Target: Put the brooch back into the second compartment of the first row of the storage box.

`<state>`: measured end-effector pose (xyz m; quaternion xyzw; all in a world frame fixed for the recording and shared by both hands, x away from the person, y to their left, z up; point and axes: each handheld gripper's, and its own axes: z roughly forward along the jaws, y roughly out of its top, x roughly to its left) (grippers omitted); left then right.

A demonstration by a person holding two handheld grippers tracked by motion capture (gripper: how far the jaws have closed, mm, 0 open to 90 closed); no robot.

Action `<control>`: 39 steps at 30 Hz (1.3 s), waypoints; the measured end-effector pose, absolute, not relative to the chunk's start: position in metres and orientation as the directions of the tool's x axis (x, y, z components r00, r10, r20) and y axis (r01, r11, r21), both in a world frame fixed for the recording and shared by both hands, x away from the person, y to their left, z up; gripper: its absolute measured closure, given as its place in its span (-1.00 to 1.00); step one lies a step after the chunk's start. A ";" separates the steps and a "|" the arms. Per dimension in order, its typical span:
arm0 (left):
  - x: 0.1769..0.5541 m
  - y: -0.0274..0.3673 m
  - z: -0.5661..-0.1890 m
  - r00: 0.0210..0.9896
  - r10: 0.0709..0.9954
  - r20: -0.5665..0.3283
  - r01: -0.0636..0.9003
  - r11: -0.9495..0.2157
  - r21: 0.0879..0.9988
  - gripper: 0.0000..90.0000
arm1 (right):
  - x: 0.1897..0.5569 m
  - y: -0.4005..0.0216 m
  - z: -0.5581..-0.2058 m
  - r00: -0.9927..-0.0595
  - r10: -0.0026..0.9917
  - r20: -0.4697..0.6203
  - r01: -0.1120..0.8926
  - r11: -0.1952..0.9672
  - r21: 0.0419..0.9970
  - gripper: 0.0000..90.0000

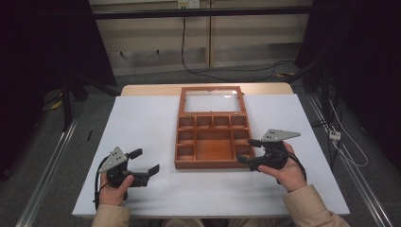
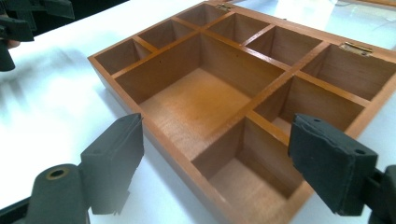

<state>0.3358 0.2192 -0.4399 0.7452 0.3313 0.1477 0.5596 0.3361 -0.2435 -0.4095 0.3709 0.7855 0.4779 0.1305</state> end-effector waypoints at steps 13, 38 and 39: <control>0.335 0.218 -0.440 0.738 0.659 -0.146 0.326 -0.158 0.932 -0.89 | 0.321 -0.259 -0.418 -0.678 0.720 0.151 0.468 0.264 0.844 -0.59; 0.335 0.219 -0.440 0.736 0.661 -0.147 0.329 -0.159 0.931 -0.89 | 0.298 -0.284 -0.436 -0.643 0.750 0.155 0.489 0.247 0.837 -0.60; 0.335 0.219 -0.440 0.735 0.662 -0.146 0.328 -0.159 0.931 -0.89 | 0.297 -0.285 -0.437 -0.642 0.751 0.154 0.487 0.245 0.838 -0.60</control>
